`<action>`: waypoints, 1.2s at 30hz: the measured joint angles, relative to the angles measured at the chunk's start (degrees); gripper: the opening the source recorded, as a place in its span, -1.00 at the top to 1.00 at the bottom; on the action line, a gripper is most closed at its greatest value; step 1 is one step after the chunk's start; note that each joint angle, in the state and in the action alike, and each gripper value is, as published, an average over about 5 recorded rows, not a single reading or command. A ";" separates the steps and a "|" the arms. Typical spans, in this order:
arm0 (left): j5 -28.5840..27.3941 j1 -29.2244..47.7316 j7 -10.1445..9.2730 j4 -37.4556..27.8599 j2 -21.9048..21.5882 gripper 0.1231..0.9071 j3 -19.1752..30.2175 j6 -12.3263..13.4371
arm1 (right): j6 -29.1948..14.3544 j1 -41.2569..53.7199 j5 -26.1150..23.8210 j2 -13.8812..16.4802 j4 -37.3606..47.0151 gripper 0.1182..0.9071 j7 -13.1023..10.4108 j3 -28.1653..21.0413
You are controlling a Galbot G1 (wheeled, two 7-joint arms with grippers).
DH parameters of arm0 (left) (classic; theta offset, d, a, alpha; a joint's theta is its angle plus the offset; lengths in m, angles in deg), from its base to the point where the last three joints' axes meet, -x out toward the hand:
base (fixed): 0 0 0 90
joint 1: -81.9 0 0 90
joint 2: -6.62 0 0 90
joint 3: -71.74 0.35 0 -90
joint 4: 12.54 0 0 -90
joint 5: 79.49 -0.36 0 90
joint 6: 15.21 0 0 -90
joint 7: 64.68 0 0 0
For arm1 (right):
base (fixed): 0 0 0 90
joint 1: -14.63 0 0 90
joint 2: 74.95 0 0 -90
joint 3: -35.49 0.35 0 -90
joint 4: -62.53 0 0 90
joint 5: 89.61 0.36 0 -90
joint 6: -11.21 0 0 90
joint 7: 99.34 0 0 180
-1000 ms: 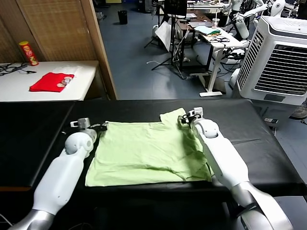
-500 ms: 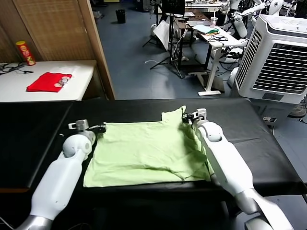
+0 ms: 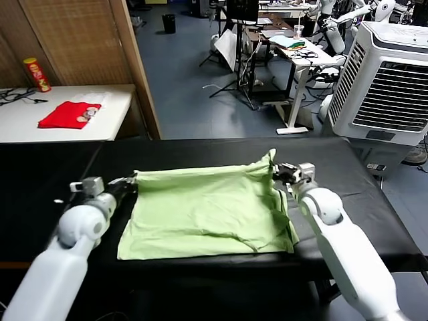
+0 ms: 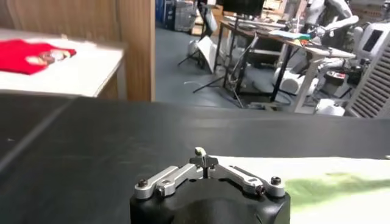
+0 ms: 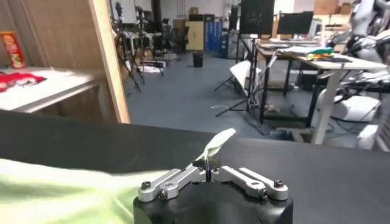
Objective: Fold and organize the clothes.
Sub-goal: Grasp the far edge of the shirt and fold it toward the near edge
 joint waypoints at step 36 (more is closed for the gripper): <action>-9.92 -32.61 2.31 20.18 4.30 0.54 -12.33 -3.15 | 9.73 -24.89 -0.04 4.48 -24.03 0.58 -4.45 8.40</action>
